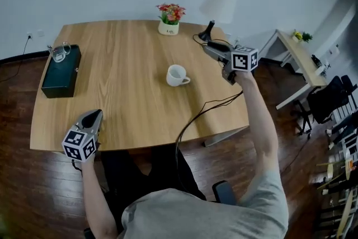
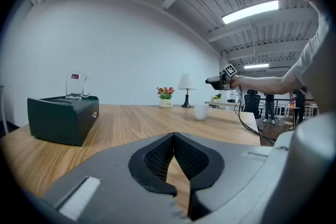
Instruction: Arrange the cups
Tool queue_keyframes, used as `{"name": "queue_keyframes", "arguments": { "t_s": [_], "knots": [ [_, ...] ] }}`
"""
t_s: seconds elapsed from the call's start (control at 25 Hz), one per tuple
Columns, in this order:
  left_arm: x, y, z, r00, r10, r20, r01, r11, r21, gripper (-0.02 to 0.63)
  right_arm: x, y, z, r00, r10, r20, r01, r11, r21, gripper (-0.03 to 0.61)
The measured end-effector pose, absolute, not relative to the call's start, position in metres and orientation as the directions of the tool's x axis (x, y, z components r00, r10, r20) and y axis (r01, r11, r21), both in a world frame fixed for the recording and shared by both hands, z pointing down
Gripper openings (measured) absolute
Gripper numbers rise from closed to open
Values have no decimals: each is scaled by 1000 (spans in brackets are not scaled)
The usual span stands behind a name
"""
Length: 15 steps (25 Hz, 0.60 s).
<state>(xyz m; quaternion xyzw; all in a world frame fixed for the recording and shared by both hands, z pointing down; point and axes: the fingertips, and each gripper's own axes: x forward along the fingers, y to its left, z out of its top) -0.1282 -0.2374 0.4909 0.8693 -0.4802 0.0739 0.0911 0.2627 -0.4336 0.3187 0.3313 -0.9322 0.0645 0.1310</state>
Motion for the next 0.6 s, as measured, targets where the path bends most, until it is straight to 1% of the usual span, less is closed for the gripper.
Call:
{"name": "queue_keyframes", "arguments": {
  "t_s": [0.2,0.36,0.48,0.6],
  "knots": [
    [-130,-239,492,518,-827,220,-855,-511,89,9,316,-409,383,-707,-579,407,-660,747,-84,185],
    [-133,-238,491,496,-842,213,-868,-489,87,9,338,-402,399,-686,-551,476,-654,753,-71,178],
    [-135,-237,491,488,-846,212,-872,-481,88,9,332,-400,406,-689,-500,524,-623,778,-78,133],
    [-134,-236,489,486,-850,202,-873,-480,83,9,309,-396,422,-680,-428,595,-572,818,-64,132]
  ]
}}
